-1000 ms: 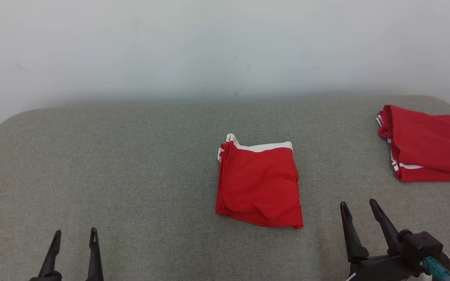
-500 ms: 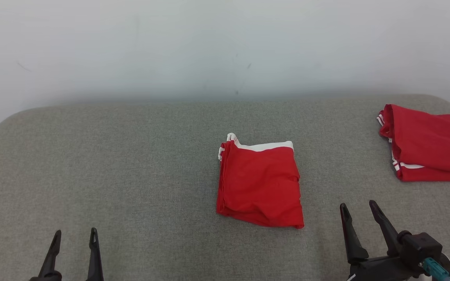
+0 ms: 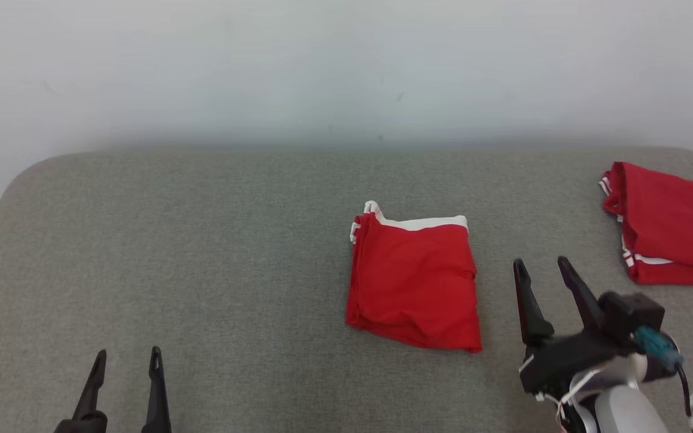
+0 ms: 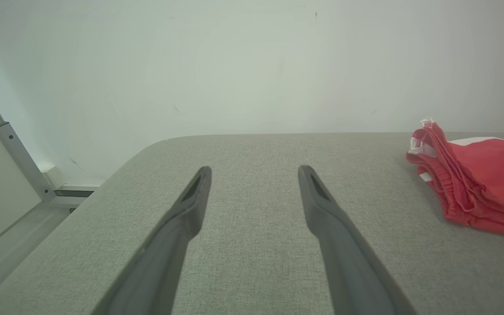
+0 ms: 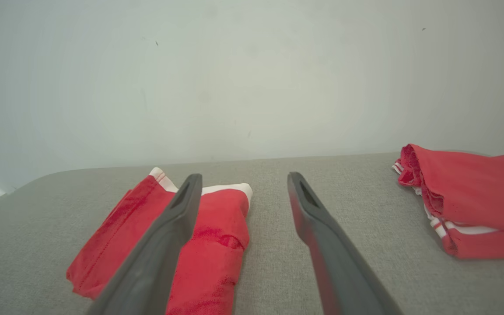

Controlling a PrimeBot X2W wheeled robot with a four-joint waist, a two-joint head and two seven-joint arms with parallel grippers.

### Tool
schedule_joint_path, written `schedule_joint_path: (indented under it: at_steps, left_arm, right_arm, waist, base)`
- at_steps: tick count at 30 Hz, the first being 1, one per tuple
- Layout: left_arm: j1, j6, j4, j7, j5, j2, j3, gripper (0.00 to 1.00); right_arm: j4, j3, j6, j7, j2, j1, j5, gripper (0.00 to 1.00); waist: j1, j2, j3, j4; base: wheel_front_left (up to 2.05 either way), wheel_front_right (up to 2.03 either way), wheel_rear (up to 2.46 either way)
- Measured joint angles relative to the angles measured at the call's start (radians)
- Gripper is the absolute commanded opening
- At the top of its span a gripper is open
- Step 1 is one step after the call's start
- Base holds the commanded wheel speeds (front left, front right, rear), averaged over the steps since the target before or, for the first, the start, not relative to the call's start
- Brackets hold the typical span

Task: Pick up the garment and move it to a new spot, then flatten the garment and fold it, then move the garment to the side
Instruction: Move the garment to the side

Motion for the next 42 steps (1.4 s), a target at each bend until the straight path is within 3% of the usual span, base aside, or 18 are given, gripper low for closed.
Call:
schedule_joint_path:
  at_steps: [10, 17, 25, 33, 34, 35, 36, 37, 42]
  left_arm:
    - [-0.046, 0.001, 0.027, -0.017, -0.004, -0.012, -0.032, 1.00]
    - [-0.094, 0.000, 0.064, -0.032, -0.015, -0.014, -0.037, 1.00]
    - [-0.130, 0.001, 0.078, -0.040, -0.015, -0.018, -0.049, 1.00]
    - [-0.139, 0.008, 0.086, -0.042, -0.015, -0.018, -0.049, 1.00]
    - [-0.140, 0.008, 0.088, -0.043, -0.015, -0.018, -0.050, 1.00]
    - [-0.141, 0.008, 0.090, -0.043, -0.015, -0.018, -0.050, 1.00]
    - [-0.143, 0.008, 0.090, -0.043, -0.015, -0.019, -0.051, 1.00]
    - [-0.144, 0.008, 0.089, -0.043, -0.016, -0.020, -0.051, 1.00]
    - [-0.147, 0.009, 0.080, -0.044, -0.018, -0.021, -0.047, 1.00]
  right_arm:
    - [0.216, -0.005, 0.000, 0.069, -0.035, -0.246, -0.055, 1.00]
    - [0.436, -0.010, 0.000, 0.115, -0.058, -0.382, -0.074, 1.00]
    - [0.647, -0.027, 0.000, 0.105, -0.039, -0.438, -0.092, 1.00]
    - [0.773, -0.024, 0.000, 0.078, -0.005, -0.461, -0.089, 1.00]
    - [0.786, -0.022, 0.000, 0.080, -0.002, -0.466, -0.086, 0.97]
    - [0.797, -0.020, 0.000, 0.082, 0.002, -0.471, -0.080, 0.46]
    - [0.803, -0.016, 0.000, 0.077, 0.006, -0.475, -0.071, 0.07]
    - [0.809, -0.011, 0.000, 0.069, 0.010, -0.476, -0.065, 0.00]
    - [0.828, 0.027, 0.000, 0.040, -0.001, -0.501, -0.063, 0.00]
  waist:
    - [0.0000, 0.0000, 0.035, 0.063]
    - [0.0000, 0.0000, 0.098, 0.102]
    - [0.0001, 0.0000, 0.151, 0.131]
    - [-0.0001, 0.0000, 0.160, 0.118]
    - [-0.0001, 0.0000, 0.160, 0.115]
    - [-0.0001, 0.0000, 0.159, 0.112]
    - [-0.0001, 0.0000, 0.159, 0.110]
    - [-0.0001, 0.0000, 0.159, 0.108]
    - [-0.0001, 0.0000, 0.164, 0.098]
  base:
    - [0.00, 0.00, 0.00]
    - [0.00, 0.00, 0.00]
    - [0.00, 0.00, 0.00]
    - [0.00, 0.00, 0.00]
    - [0.00, 0.00, 0.00]
    - [0.00, 0.00, 0.00]
    - [0.00, 0.00, 0.00]
    - [0.00, 0.00, 0.00]
    - [0.00, 0.00, 0.00]
